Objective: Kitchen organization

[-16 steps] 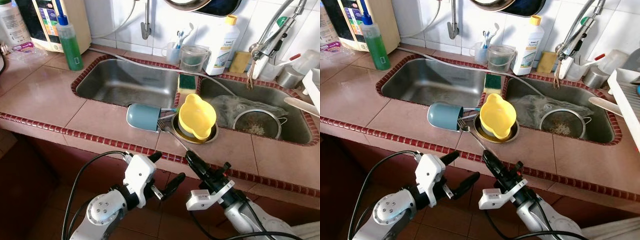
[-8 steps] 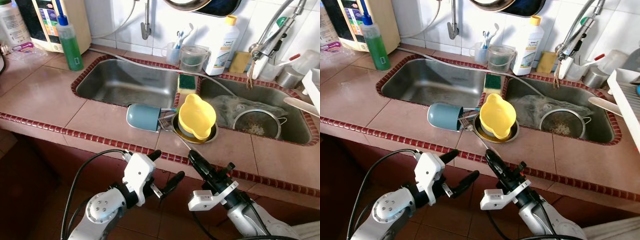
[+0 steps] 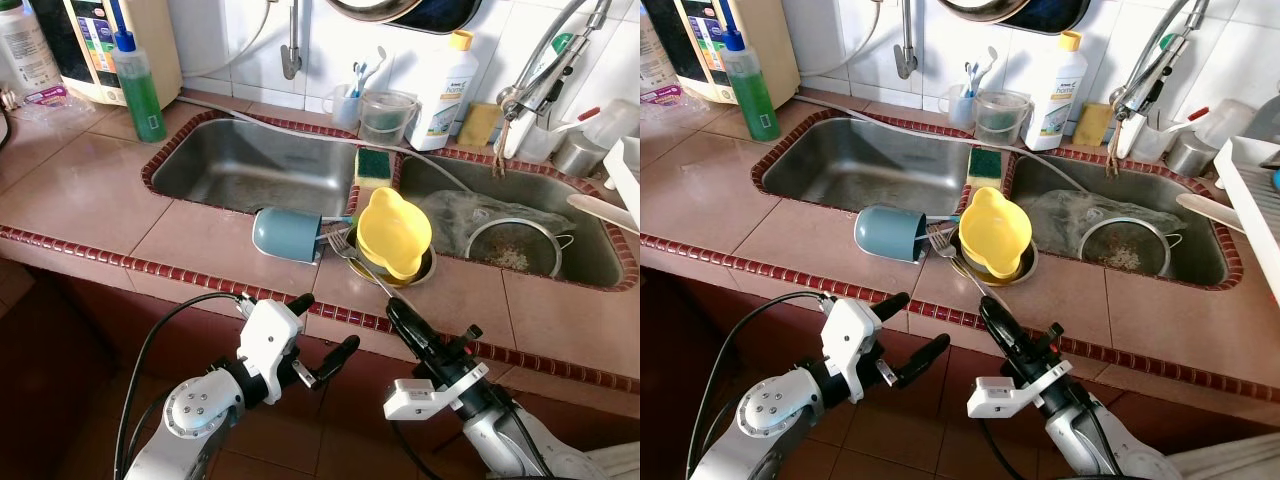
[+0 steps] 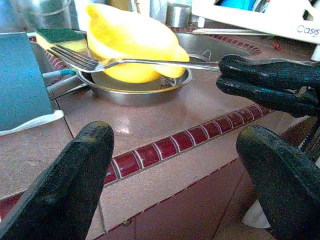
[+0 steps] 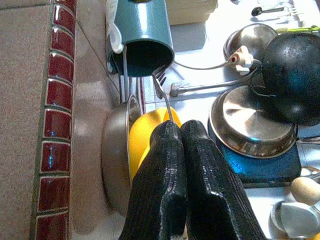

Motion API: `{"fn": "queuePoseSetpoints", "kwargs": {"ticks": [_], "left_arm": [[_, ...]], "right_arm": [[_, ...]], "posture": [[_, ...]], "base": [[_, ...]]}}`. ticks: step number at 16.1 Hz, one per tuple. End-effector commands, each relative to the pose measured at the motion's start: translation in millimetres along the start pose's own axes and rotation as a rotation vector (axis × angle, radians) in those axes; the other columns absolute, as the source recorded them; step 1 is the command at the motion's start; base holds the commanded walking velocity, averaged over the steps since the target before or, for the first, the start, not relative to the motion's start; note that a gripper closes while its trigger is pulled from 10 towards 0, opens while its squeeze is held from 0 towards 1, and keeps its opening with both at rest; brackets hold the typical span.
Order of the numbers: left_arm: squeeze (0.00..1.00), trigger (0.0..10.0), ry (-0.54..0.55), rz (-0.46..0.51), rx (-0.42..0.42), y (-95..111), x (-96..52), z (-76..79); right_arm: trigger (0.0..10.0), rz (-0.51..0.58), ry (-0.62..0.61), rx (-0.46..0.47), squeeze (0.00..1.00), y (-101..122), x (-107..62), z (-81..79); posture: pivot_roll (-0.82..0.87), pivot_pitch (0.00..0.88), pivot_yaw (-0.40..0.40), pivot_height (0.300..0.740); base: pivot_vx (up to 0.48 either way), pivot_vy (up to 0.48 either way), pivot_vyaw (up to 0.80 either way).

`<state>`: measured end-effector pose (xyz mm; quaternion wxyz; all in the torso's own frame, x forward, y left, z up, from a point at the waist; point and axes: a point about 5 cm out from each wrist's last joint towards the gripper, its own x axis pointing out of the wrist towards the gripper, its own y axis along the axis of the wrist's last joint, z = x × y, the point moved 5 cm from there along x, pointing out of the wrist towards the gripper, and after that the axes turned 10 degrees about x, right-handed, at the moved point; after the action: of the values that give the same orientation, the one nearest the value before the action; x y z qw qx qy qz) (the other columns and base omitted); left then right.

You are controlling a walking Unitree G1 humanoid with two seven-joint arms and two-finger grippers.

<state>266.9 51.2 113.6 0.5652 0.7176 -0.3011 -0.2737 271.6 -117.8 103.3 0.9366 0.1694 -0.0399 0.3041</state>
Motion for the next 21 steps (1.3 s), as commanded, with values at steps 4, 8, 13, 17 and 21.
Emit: {"fn": "queuePoseSetpoints", "kwargs": {"ticks": [4,8,13,17,21], "left_arm": [[0.00,10.0,-0.003,-0.004,-0.001,-2.5,0.1,-3.7],[0.00,10.0,0.003,-0.003,0.009,-2.5,1.5,-9.8],[0.00,10.0,0.055,0.003,0.022,-2.0,-0.1,-28.1],[0.00,10.0,0.209,0.039,0.033,8.8,-6.7,-82.8],[0.00,10.0,0.372,0.048,0.062,16.3,-15.0,-132.4]], "right_arm": [[10.0,-0.008,-0.037,-0.033,0.00,-2.2,-1.6,14.6],[10.0,-0.006,-0.071,-0.066,0.00,-5.7,2.5,29.6],[10.0,-0.001,-0.122,-0.087,0.00,-9.0,14.7,48.8],[10.0,-0.002,-0.165,-0.118,0.00,-23.2,34.5,69.6],[10.0,-0.011,-0.231,-0.009,0.00,-27.3,54.3,84.4]], "posture": [[-0.14,0.089,-0.029,0.740],[-0.15,0.082,-0.026,0.740],[-0.15,0.060,-0.027,0.740],[-0.14,0.027,-0.017,0.740],[-0.13,0.000,-0.017,0.740]], "base": [[0.000,0.000,0.00],[0.000,0.000,0.00],[0.000,0.000,0.00],[0.000,0.000,0.00],[0.000,0.000,0.00]]}}
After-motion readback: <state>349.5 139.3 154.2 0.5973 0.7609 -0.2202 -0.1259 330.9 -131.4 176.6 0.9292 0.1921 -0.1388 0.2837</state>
